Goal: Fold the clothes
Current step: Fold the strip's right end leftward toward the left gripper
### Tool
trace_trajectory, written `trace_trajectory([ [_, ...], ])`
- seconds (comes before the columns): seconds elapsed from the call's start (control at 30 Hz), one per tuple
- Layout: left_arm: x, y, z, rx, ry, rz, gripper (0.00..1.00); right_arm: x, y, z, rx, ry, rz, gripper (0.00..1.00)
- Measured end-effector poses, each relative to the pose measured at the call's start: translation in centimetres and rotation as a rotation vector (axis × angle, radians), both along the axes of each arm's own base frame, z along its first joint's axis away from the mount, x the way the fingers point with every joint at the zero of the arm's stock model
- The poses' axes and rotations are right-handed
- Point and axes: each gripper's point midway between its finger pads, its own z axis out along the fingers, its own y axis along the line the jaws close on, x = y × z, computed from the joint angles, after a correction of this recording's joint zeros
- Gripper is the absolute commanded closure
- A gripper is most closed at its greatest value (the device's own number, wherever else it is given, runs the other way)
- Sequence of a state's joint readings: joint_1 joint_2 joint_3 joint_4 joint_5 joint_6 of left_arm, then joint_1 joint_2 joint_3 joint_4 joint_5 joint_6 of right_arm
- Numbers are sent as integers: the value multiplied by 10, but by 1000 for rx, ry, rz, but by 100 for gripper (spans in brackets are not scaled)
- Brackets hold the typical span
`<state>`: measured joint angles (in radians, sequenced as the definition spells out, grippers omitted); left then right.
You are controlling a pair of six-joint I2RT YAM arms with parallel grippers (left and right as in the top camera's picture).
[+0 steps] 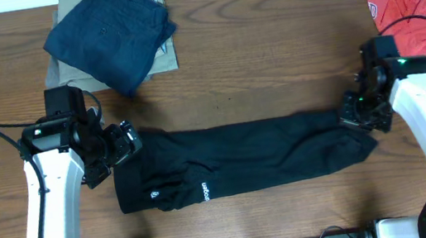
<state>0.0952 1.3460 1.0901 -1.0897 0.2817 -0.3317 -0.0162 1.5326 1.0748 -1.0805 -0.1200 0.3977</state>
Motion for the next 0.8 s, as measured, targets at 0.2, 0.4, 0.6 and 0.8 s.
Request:
trace_trajectory([
  [0.2,3,0,0,1,-14,0,6,15,51,5,101,-85,134,97],
  [0.4,3,0,0,1,-14,0,6,9,96,8,149,-98,244,96],
  [0.6,3,0,0,1,-14,0,6,8,129,10,177,-131,287,96],
  [0.8,3,0,0,1,-14,0,6,8,154,13,203,-156,290,92],
])
